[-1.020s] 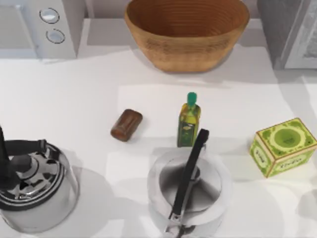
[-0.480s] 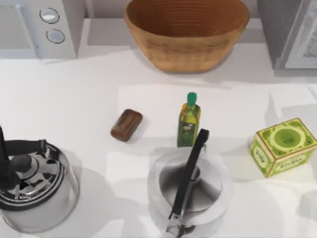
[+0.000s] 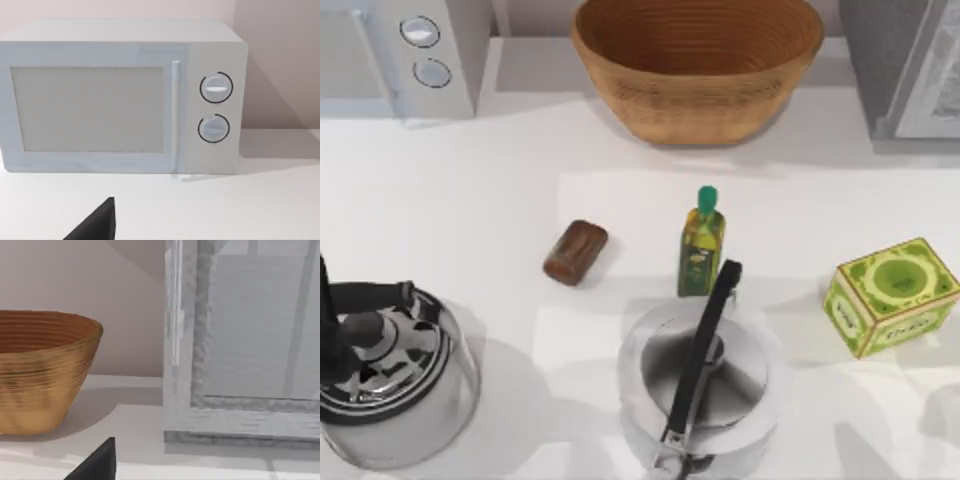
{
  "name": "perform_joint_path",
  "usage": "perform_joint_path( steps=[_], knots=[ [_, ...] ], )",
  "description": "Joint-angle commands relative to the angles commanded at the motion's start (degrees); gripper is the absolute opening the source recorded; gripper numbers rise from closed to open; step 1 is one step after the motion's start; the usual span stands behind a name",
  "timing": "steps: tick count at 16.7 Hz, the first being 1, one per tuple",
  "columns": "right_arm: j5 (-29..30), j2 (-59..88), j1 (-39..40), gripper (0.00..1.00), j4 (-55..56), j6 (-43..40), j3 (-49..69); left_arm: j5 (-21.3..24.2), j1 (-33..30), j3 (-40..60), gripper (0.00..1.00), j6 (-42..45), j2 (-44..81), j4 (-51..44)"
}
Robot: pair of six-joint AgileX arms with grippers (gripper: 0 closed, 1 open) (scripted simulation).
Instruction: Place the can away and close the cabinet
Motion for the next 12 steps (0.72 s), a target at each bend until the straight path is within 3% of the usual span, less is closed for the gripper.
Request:
perform_joint_path(
  steps=[4, 12],
  knots=[
    [1.6, -6.7, -1.5, 1.00, 1.5, 0.2, -7.7, 0.0, 0.0, 0.0, 1.00, 0.0, 0.0, 0.0],
    [0.2, -5.0, -3.1, 1.00, 3.3, 0.3, -7.5, 0.0, 0.0, 0.0, 1.00, 0.0, 0.0, 0.0]
  ],
)
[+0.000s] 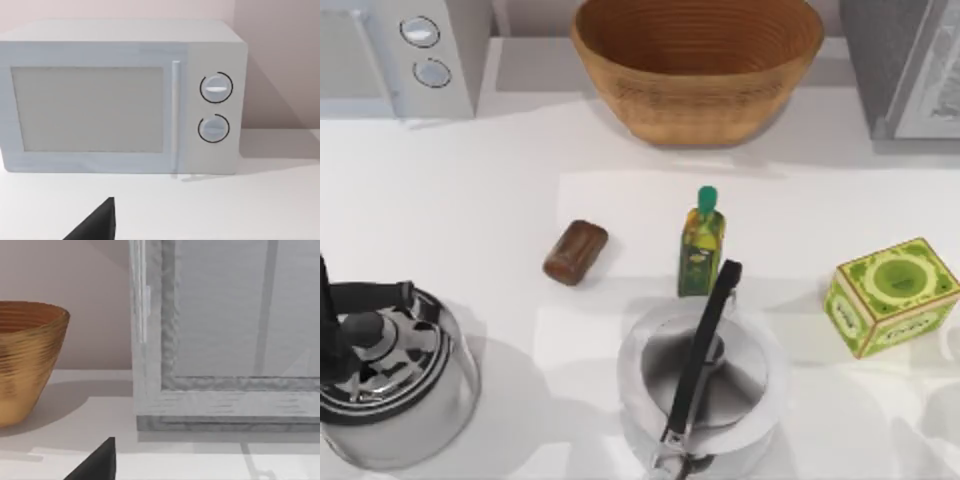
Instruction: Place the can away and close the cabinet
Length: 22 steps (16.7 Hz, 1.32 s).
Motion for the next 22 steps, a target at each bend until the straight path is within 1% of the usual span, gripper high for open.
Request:
perform_joint_path(
  steps=[2, 5, 13, 16, 19, 22],
  knots=[
    [-3.2, 4.2, -3.5, 1.00, 4.0, 0.1, 1.3, 0.0, 0.0, 0.0, 1.00, 0.0, 0.0, 0.0],
    [-10.6, 15.0, -10.6, 1.00, 13.4, 0.4, 4.3, 0.0, 0.0, 0.0, 1.00, 0.0, 0.0, 0.0],
    [-35.9, 59.3, -33.9, 1.00, 45.3, 1.4, 13.9, 0.0, 0.0, 0.0, 1.00, 0.0, 0.0, 0.0],
    [-44.8, 73.4, -43.0, 1.00, 55.7, 1.5, 16.8, 0.0, 0.0, 0.0, 1.00, 0.0, 0.0, 0.0],
    [-51.6, 82.6, -50.8, 1.00, 63.4, 1.4, 18.8, 0.0, 0.0, 0.0, 1.00, 0.0, 0.0, 0.0],
    [-55.7, 86.5, -56.1, 1.00, 66.7, 1.3, 20.1, 0.0, 0.0, 0.0, 1.00, 0.0, 0.0, 0.0]
  ],
)
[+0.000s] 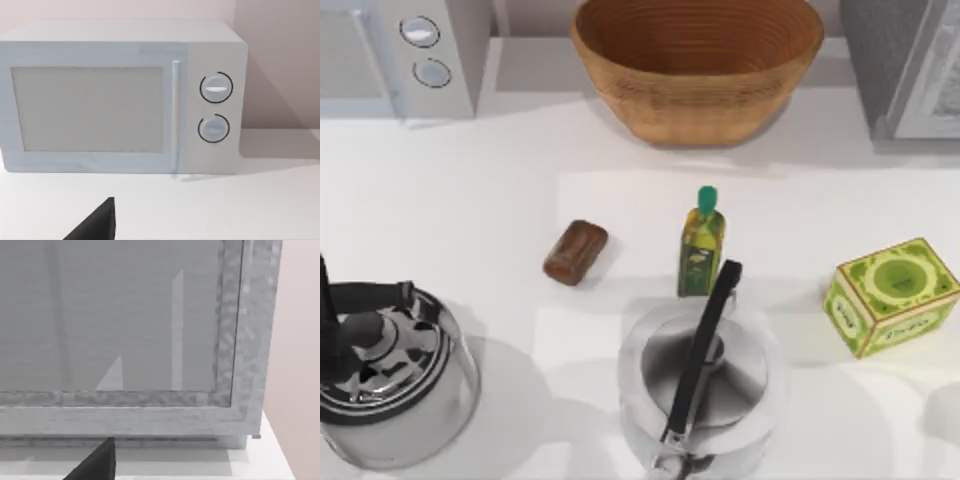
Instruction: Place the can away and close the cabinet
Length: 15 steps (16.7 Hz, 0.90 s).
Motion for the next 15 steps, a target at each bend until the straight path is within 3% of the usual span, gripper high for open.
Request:
perform_joint_path(
  steps=[9, 15],
  knots=[
    [-0.8, 0.2, -1.2, 1.00, -1.4, -0.2, 2.0, 0.0, 0.0, 0.0, 1.00, 0.0, 0.0, 0.0],
    [-2.2, -0.7, -2.6, 1.00, -20.8, -0.6, 20.1, 0.0, 0.0, 0.0, 1.00, 0.0, 0.0, 0.0]
  ],
)
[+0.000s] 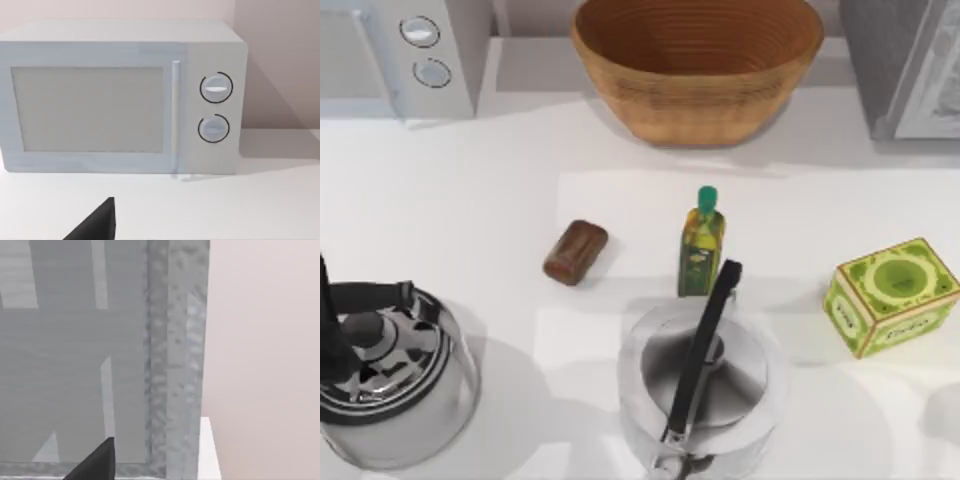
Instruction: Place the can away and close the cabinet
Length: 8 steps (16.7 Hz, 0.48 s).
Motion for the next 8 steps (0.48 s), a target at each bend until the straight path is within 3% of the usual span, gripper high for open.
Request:
perform_joint_path(
  steps=[8],
  knots=[
    [-1.6, -5.4, 0.3, 1.00, -45.6, 0.3, 36.7, 0.0, 0.0, 0.0, 1.00, 0.0, 0.0, 0.0]
  ],
)
